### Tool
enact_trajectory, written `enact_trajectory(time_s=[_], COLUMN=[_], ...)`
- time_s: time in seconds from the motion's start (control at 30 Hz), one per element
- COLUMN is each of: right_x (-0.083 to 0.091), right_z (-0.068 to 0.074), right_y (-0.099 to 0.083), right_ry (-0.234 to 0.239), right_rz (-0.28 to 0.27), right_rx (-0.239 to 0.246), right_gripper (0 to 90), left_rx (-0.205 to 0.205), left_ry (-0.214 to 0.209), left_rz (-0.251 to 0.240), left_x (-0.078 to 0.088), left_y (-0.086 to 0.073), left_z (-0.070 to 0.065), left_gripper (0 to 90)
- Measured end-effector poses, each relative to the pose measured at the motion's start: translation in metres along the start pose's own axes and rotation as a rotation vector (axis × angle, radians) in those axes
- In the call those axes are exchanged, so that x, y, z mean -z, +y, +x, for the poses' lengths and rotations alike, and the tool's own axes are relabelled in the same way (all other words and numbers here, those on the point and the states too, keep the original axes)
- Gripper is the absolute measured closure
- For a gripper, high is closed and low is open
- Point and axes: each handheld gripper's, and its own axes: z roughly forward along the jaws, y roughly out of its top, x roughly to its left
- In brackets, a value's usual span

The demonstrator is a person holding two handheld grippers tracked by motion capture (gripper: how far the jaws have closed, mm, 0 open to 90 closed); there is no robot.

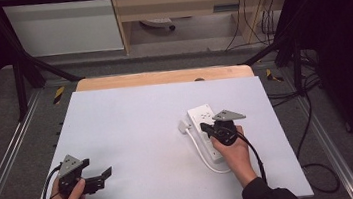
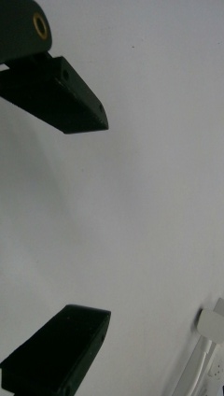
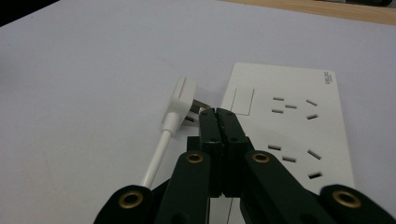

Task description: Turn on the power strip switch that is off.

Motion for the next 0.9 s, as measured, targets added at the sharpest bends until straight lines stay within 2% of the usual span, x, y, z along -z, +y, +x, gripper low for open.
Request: enact_trajectory(time_s=[0.9], right_x=[-0.0085], right_z=[-0.0036], right_y=[-0.0038], right_ry=[-0.032], right_rz=[0.041], right_rx=[0.006], right_gripper=[90.0], left_rx=[-0.003], left_ry=[-0.001], left_rz=[0.001], left_x=[0.0001], left_y=[0.0000], left_z=[-0.0004], left_gripper=[8.1])
